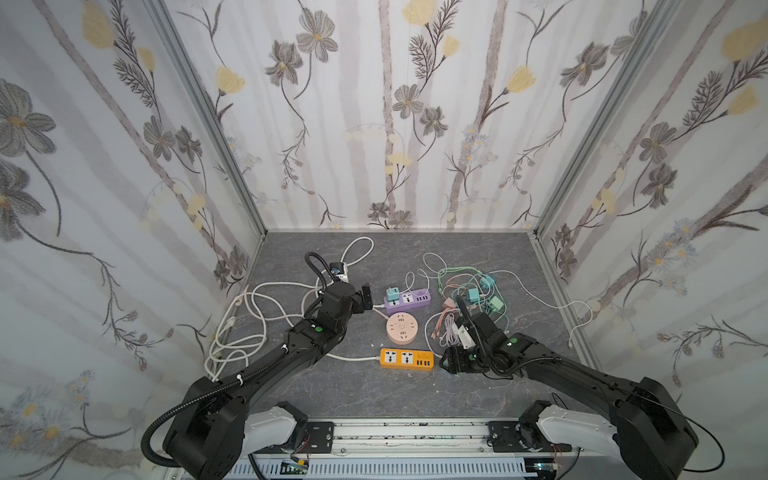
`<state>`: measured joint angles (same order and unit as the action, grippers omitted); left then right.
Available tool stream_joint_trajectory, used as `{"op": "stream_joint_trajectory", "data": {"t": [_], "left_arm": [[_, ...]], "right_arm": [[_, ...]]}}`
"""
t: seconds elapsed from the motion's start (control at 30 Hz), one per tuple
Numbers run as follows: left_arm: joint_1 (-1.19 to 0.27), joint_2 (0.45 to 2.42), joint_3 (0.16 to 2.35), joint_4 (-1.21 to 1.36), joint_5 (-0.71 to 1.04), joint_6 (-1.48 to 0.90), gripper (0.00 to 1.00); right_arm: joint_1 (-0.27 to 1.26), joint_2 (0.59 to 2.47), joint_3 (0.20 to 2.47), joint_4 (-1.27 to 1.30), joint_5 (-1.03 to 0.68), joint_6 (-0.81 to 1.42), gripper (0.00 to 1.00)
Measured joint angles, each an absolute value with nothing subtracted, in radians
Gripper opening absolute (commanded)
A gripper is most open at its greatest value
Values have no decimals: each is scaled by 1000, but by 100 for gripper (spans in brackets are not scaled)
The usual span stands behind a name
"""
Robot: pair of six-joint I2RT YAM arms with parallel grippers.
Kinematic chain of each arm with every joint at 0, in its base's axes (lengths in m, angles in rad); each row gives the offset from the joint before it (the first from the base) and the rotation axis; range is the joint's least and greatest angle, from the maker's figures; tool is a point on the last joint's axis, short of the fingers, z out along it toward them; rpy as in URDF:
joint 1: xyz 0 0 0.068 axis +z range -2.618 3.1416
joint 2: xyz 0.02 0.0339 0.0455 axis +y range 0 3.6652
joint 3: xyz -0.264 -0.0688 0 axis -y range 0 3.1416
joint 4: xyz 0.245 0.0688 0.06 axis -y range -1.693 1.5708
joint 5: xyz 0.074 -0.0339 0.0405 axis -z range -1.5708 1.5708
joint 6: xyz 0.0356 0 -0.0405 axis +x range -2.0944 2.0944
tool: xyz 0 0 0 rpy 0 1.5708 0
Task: Insert the plug
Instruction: 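Move the right gripper to the teal charger beside the orange strip and grasp it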
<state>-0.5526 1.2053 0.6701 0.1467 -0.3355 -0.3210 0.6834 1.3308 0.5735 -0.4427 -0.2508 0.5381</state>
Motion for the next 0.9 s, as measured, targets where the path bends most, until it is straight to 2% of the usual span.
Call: {"op": "stream_joint_trajectory", "data": {"t": [0.17,0.3,0.43,0.57,0.9], "left_arm": [[-553,1205,672,147,-337,-313,100],[-553,1205,672,147,-344,-298,100],[-553,1205,671,148,-351,-292,100],[-553,1203,665,148,-355,-292,100],[-553,1203,665,150,-355,-291,100]], "right_arm": [[716,1377,631,-477,-163,487,80],[722,1460,667,-491,-157,443,78],[748,1505,664,-492,-177,416,70],[769,1473,628,-493,-168,419,64],[850,1505,658,-489,-101,420,64]]}}
